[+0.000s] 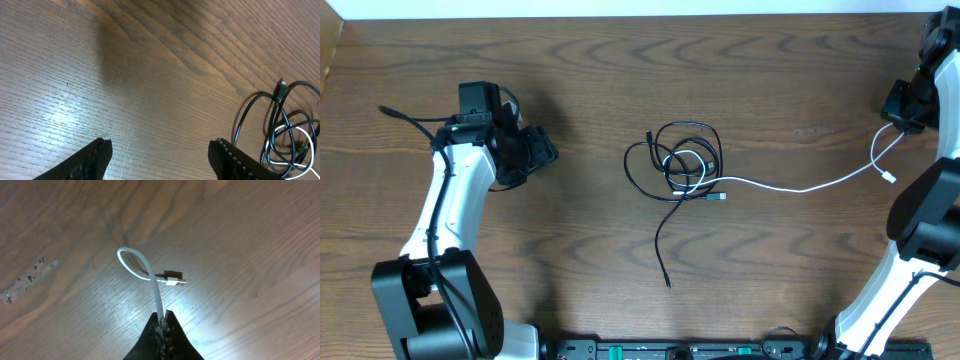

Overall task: Untangle cables
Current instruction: 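Carry the white cable rightward with the right gripper, drawing it out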

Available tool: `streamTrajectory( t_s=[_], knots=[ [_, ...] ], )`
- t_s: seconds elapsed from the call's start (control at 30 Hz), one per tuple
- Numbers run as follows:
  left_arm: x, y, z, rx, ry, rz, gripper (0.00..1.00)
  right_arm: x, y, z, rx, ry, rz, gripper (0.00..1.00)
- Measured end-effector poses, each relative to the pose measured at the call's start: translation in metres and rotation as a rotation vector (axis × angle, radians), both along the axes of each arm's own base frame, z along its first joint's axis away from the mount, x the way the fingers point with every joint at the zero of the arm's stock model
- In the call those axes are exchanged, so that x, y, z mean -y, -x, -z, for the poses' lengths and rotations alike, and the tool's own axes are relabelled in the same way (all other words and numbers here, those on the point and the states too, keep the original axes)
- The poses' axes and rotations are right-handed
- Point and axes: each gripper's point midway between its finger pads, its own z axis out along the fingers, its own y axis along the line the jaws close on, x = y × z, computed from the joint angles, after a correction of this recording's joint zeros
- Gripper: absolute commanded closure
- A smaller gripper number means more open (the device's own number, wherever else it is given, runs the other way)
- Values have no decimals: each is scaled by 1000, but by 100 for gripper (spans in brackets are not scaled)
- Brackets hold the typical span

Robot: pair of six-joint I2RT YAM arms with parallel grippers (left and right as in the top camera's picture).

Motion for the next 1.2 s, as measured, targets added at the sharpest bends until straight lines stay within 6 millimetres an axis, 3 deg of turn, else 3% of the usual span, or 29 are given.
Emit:
streamTrajectory(
  t_s=[0.2, 0.3, 0.37, 0.4, 0.53, 0.57, 0.83, 1.07, 1.2],
  knots=[
    [0, 0, 0, 0, 0, 0, 33, -1, -27, 14, 112, -21, -8, 99],
    [0, 0, 0, 0, 0, 0, 33, -8, -35, 31, 145, -64, -15, 95],
    [0, 0, 0, 0, 0, 0, 33, -12, -35, 40, 149, -85, -17, 87],
    [0, 0, 0, 0, 0, 0, 33, -14, -34, 43, 148, -95, -15, 76],
    [0, 0, 0, 0, 0, 0, 33, -17, -33, 47, 145, -115, -18, 8],
    [0, 0, 0, 0, 0, 0, 33, -18, -34, 47, 149, -117, -19, 1],
    [0, 0, 0, 0, 0, 0, 33, -20, -31, 40, 130, -126, -39, 1],
    [0, 0, 0, -1, 0, 0, 33, -21, -49, -13, 212, -124, -82, 1],
    [0, 0, 0, 0, 0, 0, 33, -43, -65, -33, 279, -181, -162, 1]
  ],
)
